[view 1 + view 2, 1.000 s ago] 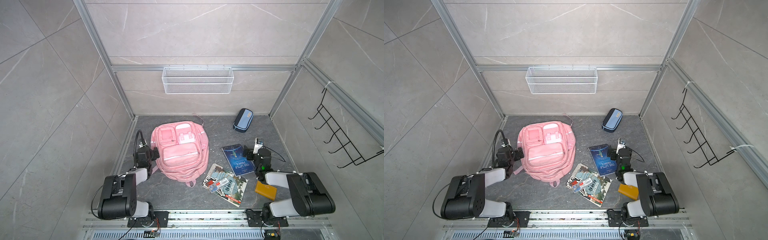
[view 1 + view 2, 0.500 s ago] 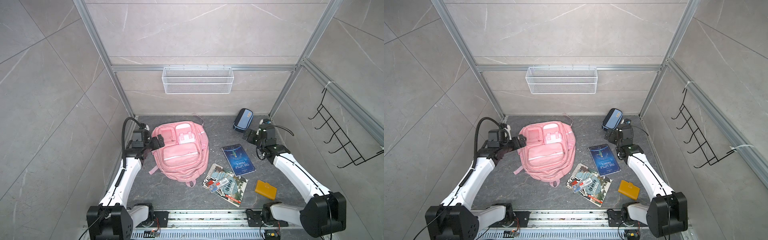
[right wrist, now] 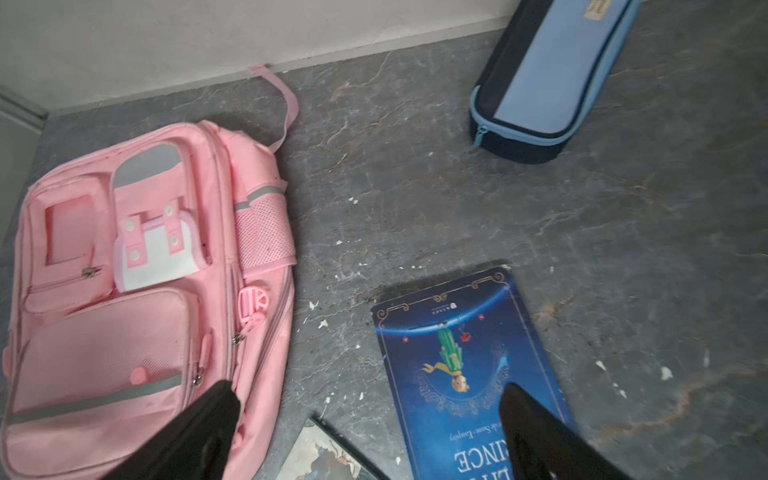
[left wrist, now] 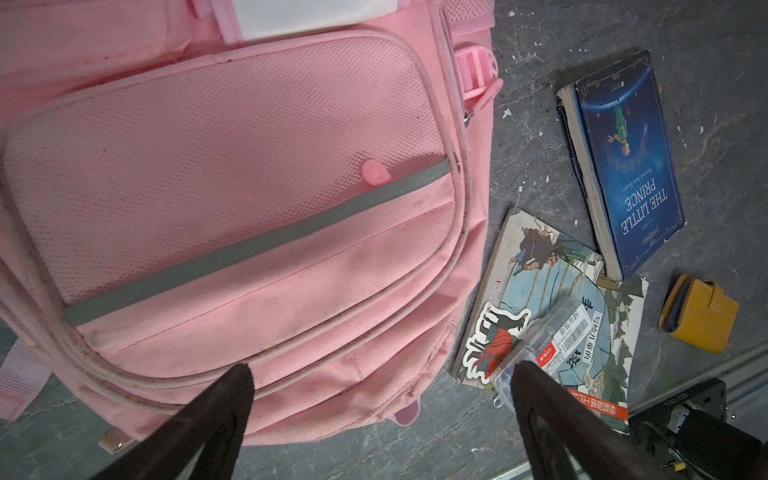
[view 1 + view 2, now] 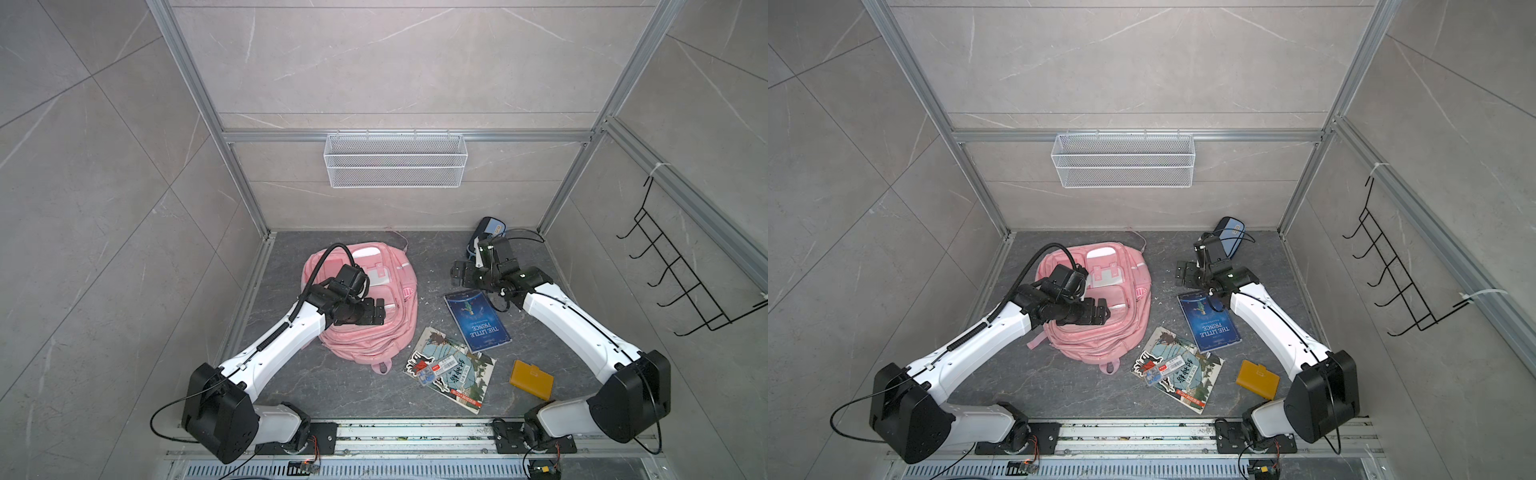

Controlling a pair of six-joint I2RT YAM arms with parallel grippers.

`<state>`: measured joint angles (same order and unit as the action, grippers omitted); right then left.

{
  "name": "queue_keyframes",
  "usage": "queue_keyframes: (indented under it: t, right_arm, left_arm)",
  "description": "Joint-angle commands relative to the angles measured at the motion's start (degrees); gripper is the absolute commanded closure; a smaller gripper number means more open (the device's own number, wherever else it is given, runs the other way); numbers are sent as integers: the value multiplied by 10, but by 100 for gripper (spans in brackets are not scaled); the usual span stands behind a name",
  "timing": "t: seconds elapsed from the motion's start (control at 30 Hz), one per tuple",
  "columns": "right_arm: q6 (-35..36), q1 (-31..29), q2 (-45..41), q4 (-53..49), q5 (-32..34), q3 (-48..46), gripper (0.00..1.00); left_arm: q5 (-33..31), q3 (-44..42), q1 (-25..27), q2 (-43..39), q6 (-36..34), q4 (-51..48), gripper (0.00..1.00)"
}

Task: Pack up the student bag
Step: 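Reach left gripper to backpack's front zipper while right gripper reaches its side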

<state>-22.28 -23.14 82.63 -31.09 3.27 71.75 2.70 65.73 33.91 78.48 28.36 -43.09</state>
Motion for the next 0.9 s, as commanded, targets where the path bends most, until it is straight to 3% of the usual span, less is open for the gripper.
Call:
queue_keyframes:
  t: [0.0, 0.1, 0.27, 0.4, 0.63, 0.87]
  right_arm:
    - [34, -1, 6, -21, -74, 23, 1]
    - [28, 2, -9, 7, -69, 6, 1]
    - [42, 20, 29, -17, -116, 30, 1]
    - [22, 45, 69, -41, -164, 31, 1]
    - [26, 65, 71, -72, -216, 35, 1]
    - [-29, 46, 49, -99, -154, 15, 1]
  left_arm:
    - [-35, 70, 31, 39, 38, -60, 0]
    - [-47, 126, 73, 89, 54, -91, 0]
    - [-128, 294, 160, 210, 67, -257, 0]
    - [-166, 399, 190, 304, 80, -381, 0]
    - [-196, 413, 192, 345, 41, -384, 0]
    - [-204, 371, 157, 368, -37, -329, 5]
